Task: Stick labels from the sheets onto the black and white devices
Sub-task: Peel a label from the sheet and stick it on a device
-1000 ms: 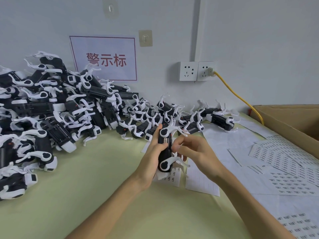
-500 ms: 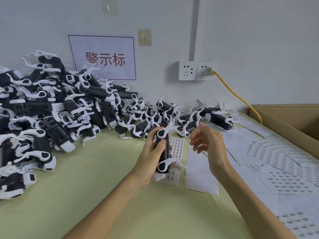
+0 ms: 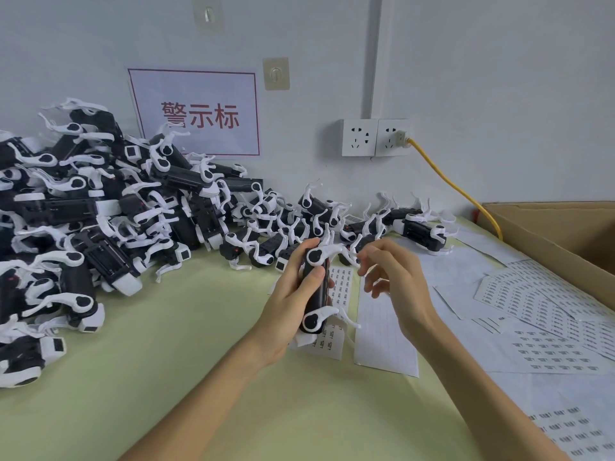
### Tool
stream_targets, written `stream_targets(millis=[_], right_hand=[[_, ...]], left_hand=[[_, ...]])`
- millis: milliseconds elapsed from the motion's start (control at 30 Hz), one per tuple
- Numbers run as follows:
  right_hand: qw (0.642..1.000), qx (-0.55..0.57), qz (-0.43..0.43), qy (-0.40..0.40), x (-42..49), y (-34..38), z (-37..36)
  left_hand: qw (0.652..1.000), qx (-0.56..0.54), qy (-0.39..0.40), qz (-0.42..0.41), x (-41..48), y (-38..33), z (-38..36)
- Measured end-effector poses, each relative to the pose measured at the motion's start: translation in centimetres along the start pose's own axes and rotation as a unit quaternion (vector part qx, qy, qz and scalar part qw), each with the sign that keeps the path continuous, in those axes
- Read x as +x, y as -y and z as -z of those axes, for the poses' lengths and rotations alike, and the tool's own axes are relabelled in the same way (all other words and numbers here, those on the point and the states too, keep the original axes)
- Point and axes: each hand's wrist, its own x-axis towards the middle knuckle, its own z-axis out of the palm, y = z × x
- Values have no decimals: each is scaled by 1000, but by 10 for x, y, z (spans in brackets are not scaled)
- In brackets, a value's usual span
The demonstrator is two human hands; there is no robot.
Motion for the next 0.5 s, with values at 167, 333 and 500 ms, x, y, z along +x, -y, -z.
stream_targets(millis=[167,333,500], right_hand=[[998,-44,12,-31,2,-4,3],[989,-84,-80,88,-1,-3,0],[961,-138,-133,200,2,0,14]], left_hand=[[997,-50,9,53,2,1,-1],[987,-82,72,120,1,1,-1],[964,-68,147,212,1,-1,12]])
